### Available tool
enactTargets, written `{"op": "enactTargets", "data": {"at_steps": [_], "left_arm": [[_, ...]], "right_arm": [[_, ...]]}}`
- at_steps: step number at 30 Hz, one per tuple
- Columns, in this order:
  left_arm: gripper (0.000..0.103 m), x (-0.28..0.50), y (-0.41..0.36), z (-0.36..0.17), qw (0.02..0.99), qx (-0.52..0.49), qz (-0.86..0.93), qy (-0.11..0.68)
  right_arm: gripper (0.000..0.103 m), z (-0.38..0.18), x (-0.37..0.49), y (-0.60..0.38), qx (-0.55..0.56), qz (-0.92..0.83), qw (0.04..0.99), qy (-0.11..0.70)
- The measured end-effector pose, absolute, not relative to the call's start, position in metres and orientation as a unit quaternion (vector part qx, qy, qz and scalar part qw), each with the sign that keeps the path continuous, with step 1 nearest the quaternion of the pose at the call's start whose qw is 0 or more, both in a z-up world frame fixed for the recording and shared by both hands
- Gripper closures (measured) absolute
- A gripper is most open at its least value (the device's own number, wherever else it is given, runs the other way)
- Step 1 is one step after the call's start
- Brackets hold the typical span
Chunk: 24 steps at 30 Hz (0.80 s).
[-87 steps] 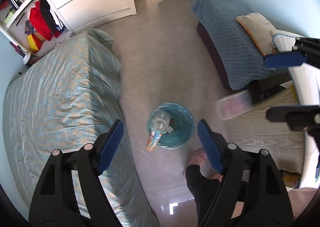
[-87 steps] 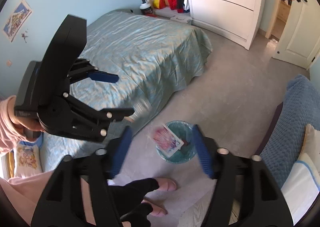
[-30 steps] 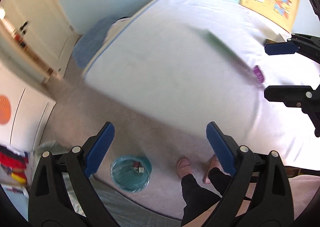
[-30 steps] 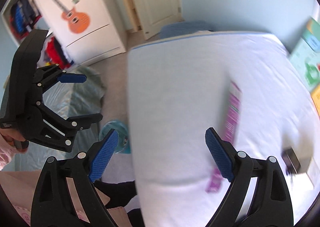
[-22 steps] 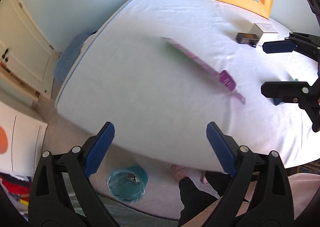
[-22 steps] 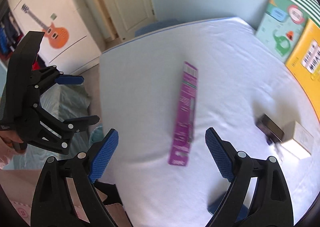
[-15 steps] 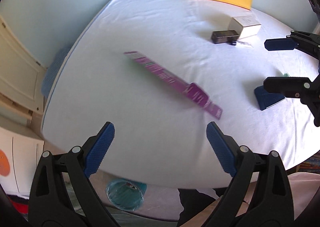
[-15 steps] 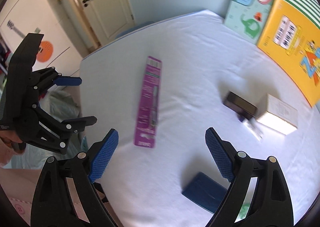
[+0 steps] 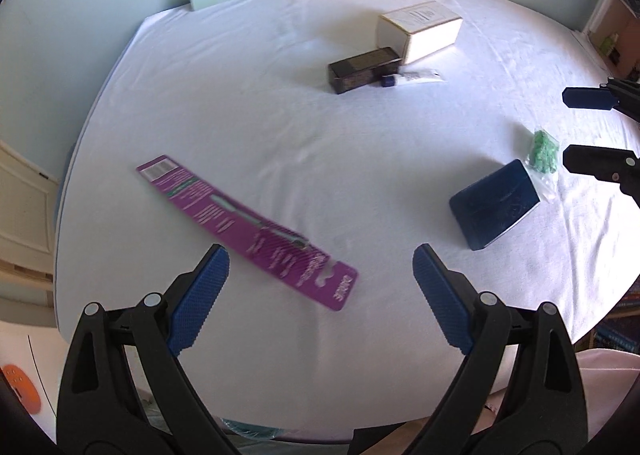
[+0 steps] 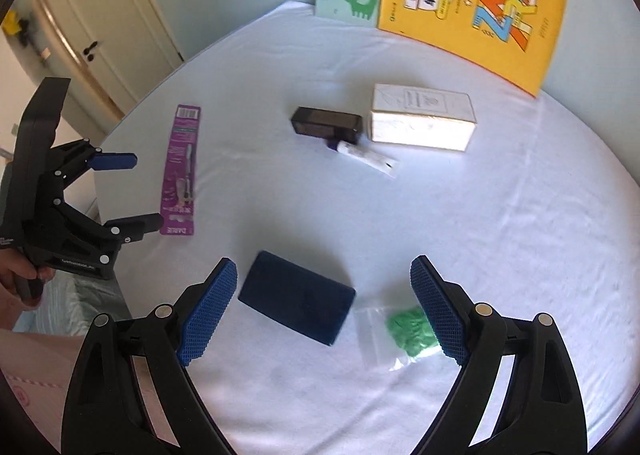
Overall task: Collect trash
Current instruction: 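Return both tools to the bed toward the dark blue case and green bag, then grasp the dark blue case with left tool while right tool grasps the green bag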
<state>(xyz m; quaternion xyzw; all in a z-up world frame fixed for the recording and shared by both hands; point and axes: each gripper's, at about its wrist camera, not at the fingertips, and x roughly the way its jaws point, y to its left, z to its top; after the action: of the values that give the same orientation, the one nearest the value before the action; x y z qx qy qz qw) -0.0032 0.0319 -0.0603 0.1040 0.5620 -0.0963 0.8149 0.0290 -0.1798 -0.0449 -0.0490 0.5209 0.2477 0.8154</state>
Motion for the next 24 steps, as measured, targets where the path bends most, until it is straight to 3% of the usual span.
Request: {"op": "enactTargets", "data": {"at_steps": [13,24], "left_arm": [[0.012,0.005,-0.058,-0.074,0.786,0.176,-0.193,0.56],[0.012,0.004,-0.107,-0.094,0.75,0.218,-0.239,0.577]], "right_arm": [[0.015,-0.078,0.02,-0.246,-0.019,0.2,0.811,0.55],[0.015,-0.109,0.027,-0.253,-0.068,0.228,0.787,0.569]]}}
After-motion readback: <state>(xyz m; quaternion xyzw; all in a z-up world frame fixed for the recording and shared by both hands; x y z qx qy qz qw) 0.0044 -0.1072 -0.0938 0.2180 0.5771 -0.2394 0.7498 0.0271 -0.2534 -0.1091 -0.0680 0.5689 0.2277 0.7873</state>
